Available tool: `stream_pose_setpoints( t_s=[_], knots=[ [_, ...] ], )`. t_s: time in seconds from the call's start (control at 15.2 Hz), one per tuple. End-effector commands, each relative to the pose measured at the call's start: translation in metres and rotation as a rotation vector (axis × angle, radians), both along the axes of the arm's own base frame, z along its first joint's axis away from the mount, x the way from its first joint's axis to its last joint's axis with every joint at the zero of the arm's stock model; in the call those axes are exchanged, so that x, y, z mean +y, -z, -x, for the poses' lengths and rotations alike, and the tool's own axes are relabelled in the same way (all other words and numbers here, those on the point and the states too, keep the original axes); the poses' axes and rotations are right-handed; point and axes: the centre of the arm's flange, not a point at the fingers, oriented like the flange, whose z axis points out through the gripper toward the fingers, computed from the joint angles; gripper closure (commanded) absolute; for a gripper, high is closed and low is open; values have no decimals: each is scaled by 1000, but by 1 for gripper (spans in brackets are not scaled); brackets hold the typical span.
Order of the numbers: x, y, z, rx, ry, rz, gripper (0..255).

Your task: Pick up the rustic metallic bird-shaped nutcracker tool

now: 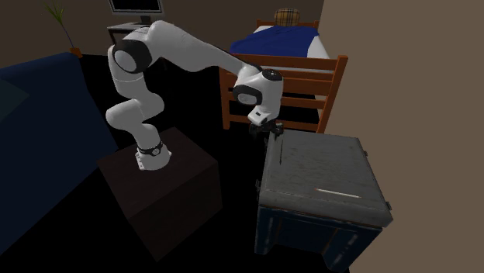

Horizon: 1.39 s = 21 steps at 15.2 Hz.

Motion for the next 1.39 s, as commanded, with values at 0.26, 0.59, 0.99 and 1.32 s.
stream_pose_setpoints(
  t_s=[0.26,0.59,0.99,1.32],
  knots=[
    [39,37,-52,20,130,-31,0],
    [46,60,-63,24,156,-38,0],
    [46,84,-63,24,156,-38,0],
    [46,84,-63,24,156,-37,255]
  ],
)
